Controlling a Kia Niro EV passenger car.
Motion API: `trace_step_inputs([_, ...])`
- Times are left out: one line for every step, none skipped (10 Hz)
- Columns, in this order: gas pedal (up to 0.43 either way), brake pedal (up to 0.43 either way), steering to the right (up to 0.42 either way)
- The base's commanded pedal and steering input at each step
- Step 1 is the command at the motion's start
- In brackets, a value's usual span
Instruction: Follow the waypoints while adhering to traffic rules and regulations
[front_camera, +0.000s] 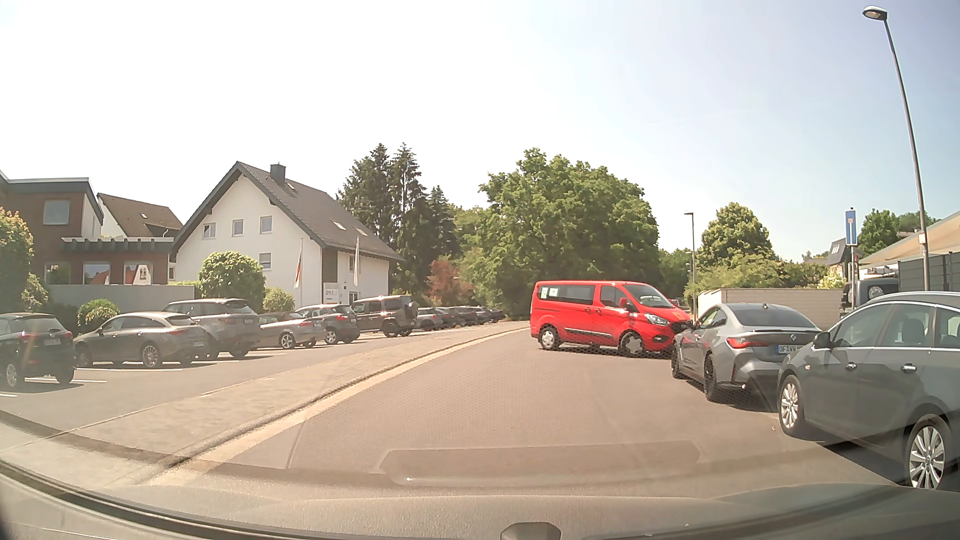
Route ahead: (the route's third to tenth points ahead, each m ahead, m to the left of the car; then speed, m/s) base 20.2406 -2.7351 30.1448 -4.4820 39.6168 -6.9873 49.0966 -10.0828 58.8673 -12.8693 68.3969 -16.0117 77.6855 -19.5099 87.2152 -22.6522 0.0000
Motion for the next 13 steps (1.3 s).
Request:
trace_step_inputs([0.000, 0.274, 0.012])
trace_step_inputs([0.000, 0.274, 0.012])
trace_step_inputs([0.000, 0.274, 0.012])
trace_step_inputs([0.000, 0.268, 0.012])
trace_step_inputs([0.000, 0.274, 0.012])
trace_step_inputs([0.000, 0.274, 0.012])
trace_step_inputs([0.000, 0.268, 0.012])
trace_step_inputs([0.000, 0.268, 0.011])
trace_step_inputs([0.000, 0.274, 0.011])
trace_step_inputs([0.000, 0.274, 0.012])
trace_step_inputs([0.000, 0.274, 0.012])
trace_step_inputs([0.000, 0.274, 0.012])
trace_step_inputs([0.000, 0.268, 0.012])
